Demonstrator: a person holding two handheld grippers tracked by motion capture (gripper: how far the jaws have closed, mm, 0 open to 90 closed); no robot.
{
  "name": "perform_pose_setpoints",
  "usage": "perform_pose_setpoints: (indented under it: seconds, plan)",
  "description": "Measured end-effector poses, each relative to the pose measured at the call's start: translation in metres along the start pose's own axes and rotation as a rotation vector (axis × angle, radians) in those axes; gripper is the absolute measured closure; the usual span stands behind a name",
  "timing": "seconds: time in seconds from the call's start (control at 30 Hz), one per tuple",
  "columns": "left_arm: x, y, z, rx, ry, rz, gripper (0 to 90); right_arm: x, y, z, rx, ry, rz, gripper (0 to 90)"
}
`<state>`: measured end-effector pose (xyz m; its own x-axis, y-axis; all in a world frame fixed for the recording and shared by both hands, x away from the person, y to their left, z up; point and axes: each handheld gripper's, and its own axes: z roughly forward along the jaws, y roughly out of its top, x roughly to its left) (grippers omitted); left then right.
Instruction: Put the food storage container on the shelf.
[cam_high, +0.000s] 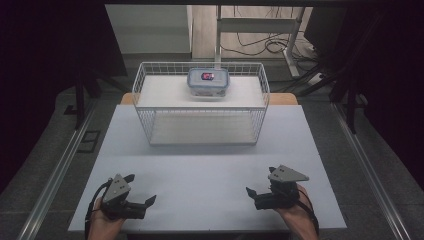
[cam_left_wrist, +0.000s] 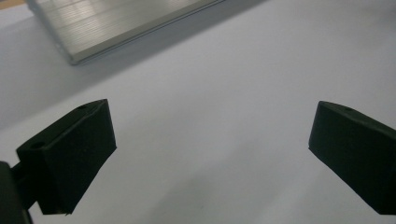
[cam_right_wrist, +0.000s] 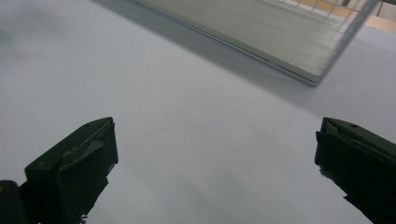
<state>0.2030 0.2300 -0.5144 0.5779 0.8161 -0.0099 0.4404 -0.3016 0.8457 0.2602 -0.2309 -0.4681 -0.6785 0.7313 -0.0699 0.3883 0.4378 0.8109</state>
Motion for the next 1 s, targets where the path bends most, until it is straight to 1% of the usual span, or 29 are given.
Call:
perform_pose_setpoints:
  seconds: [0.1,0.37,0.4,0.47,0.63,0.7,0.77,0.83,0.87,0.9,0.97,1.0]
  plan:
    - [0.006,-0.005,-0.006,-0.002,0.018,-0.015,0.1,-0.005,-0.006,-0.006,-0.001,-0.027,0.012,0.0]
    - [0.018,-0.017,-0.020,0.008,0.072,-0.032,0.2,-0.016,-0.024,-0.018,0.017,-0.092,0.031,0.0]
    - [0.019,-0.018,-0.021,0.013,0.081,-0.033,0.2,-0.017,-0.026,-0.019,0.020,-0.096,0.032,0.0]
    - [0.022,-0.022,-0.024,0.020,0.097,-0.034,0.2,-0.020,-0.032,-0.022,0.026,-0.105,0.050,0.0]
    - [0.029,-0.031,-0.027,0.034,0.115,-0.056,0.1,-0.027,-0.045,-0.026,0.048,-0.133,0.071,0.0]
    - [0.032,-0.035,-0.029,0.041,0.120,-0.070,0.1,-0.030,-0.052,-0.027,0.060,-0.135,0.087,0.0]
    - [0.034,-0.039,-0.029,0.056,0.123,-0.079,0.0,-0.033,-0.059,-0.028,0.076,-0.134,0.102,0.0]
    - [0.035,-0.042,-0.029,0.071,0.124,-0.085,0.0,-0.036,-0.067,-0.028,0.108,-0.137,0.112,0.0]
    - [0.036,-0.043,-0.028,0.080,0.125,-0.086,0.0,-0.036,-0.067,-0.028,0.108,-0.137,0.112,0.0]
    - [0.036,-0.045,-0.027,0.093,0.129,-0.083,0.0,-0.038,-0.071,-0.029,0.130,-0.136,0.116,0.0]
    - [0.036,-0.046,-0.025,0.115,0.134,-0.076,0.0,-0.038,-0.072,-0.028,0.137,-0.136,0.115,0.0]
    - [0.036,-0.046,-0.024,0.127,0.131,-0.076,0.0,-0.039,-0.074,-0.027,0.153,-0.135,0.117,0.0]
